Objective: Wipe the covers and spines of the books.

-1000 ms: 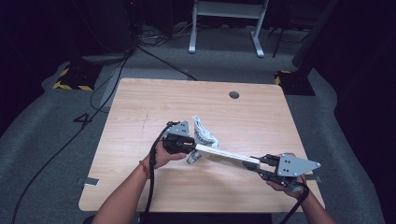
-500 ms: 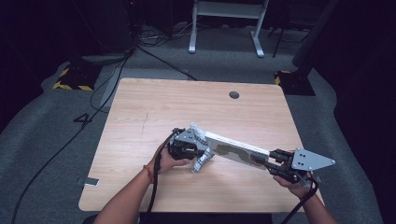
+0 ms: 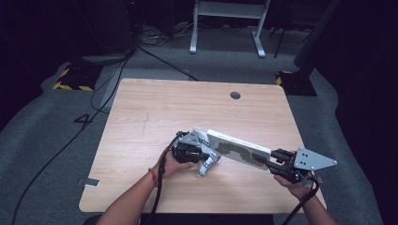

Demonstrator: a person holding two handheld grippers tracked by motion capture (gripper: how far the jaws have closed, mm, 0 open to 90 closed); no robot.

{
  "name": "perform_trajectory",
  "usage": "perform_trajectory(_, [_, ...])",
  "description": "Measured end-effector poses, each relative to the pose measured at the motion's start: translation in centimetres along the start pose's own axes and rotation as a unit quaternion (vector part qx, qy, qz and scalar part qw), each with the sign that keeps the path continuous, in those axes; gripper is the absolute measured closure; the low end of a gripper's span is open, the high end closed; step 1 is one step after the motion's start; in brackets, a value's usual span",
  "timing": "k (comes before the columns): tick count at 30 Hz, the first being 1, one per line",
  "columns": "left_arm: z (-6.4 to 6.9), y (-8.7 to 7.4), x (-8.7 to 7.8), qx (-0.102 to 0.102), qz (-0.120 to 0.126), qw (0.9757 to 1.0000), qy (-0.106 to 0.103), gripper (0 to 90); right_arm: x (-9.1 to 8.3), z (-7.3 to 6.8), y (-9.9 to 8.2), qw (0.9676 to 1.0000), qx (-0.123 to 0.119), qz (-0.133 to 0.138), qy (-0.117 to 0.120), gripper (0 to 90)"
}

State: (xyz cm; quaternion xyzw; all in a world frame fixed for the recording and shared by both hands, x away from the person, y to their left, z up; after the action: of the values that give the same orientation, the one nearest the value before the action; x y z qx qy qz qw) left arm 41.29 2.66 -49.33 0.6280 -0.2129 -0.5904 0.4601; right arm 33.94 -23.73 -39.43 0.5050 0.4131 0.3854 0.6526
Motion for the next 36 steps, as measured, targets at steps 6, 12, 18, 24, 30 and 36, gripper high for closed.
perform_trajectory(6, [-0.6,0.3,-1.3,-0.026,0.045,0.9986,-0.008,80.6,0.1,0.4,-1.3,0.9998,0.015,-0.014,0.006,78.7])
perform_trajectory(12, [-0.7,0.3,-1.4,-0.021,0.043,0.9988,-0.005,80.7,0.9,0.0,-2.9,0.9987,0.023,-0.044,0.016,78.9])
perform_trajectory(18, [-0.7,1.1,-2.3,-0.008,0.067,0.9977,0.009,80.8,0.7,-0.2,-2.2,0.9992,0.014,-0.034,0.018,79.0])
perform_trajectory(24, [-0.7,1.2,-2.6,-0.001,0.071,0.9974,0.010,81.0,0.8,-0.4,-2.2,0.9989,0.007,-0.042,0.021,78.9])
perform_trajectory(30, [0.1,1.1,-2.1,0.027,0.049,0.9984,0.005,81.1,0.1,0.2,-1.0,0.9998,0.013,-0.016,0.005,79.0])
perform_trajectory(36, [1.1,1.3,-1.2,0.052,0.028,0.9982,0.004,80.9,-0.2,0.1,-0.3,0.9999,0.010,-0.004,-0.005,79.0])
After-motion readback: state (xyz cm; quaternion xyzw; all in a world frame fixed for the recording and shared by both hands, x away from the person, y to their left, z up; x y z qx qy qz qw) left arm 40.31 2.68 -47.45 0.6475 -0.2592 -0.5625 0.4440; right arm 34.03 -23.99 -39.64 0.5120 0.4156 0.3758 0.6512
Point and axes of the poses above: each handheld gripper's, and its own axes: x roughly forward along the jaws, y roughly out of its top, z roughly to its right, the point moved 5 cm from there along x, roughly forward along the jaws, and after that the axes turned 5 degrees about y, right-handed, at the moved point
